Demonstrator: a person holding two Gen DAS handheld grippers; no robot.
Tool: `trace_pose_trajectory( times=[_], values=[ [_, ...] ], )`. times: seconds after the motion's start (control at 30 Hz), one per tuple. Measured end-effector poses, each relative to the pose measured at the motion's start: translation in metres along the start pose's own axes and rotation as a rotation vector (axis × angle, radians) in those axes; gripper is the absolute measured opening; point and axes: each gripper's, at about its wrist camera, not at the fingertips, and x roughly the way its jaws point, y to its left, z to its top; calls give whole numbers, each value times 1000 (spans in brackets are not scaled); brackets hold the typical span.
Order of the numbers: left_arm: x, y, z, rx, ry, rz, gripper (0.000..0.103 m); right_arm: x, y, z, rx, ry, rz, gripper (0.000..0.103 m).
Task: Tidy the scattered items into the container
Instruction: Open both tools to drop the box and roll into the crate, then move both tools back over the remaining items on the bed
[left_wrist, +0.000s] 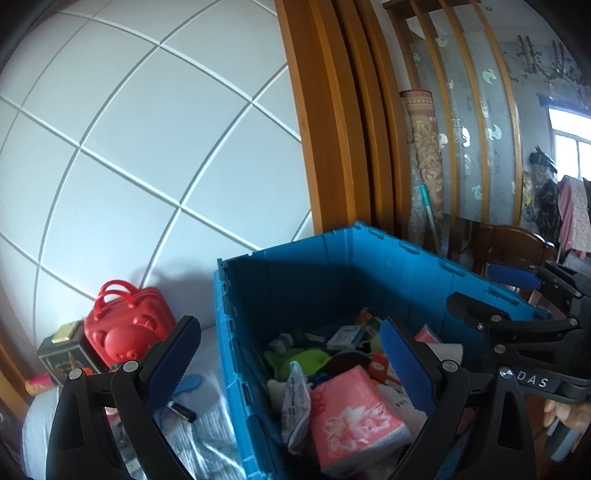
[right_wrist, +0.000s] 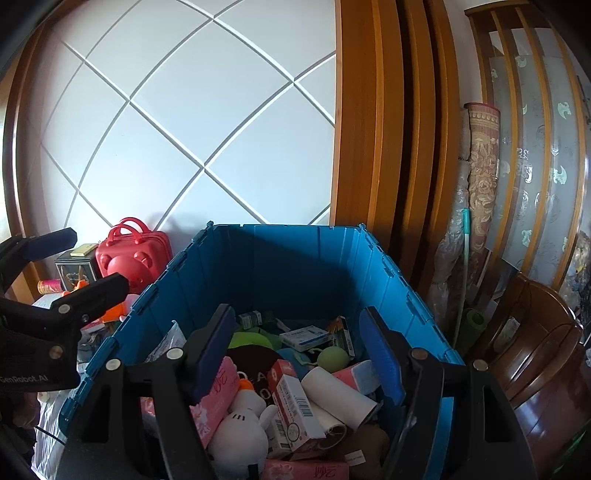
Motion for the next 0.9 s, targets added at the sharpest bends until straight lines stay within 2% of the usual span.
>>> trace_pose_trajectory(
  times=[0.17,0.3,0.43,0.57,0.9],
  values=[
    [-22,28,-24,-41,-5,52,99,-13,25,-6,-7,-12,16,70],
    [-45,63,-41,-80,-17,88,99,-27,52,-8,-28,-35,29,78],
    [-71,112,-66,-111,-20,143,99,-42,102,-2,-62,-75,76,79],
    [-90,169,-102,-137,17,208,99,-52,162,1,-108,-97,142,79],
    [-129,305,-202,-173,134,348,99,-19,317,-32,-131,24,320,79]
  ],
)
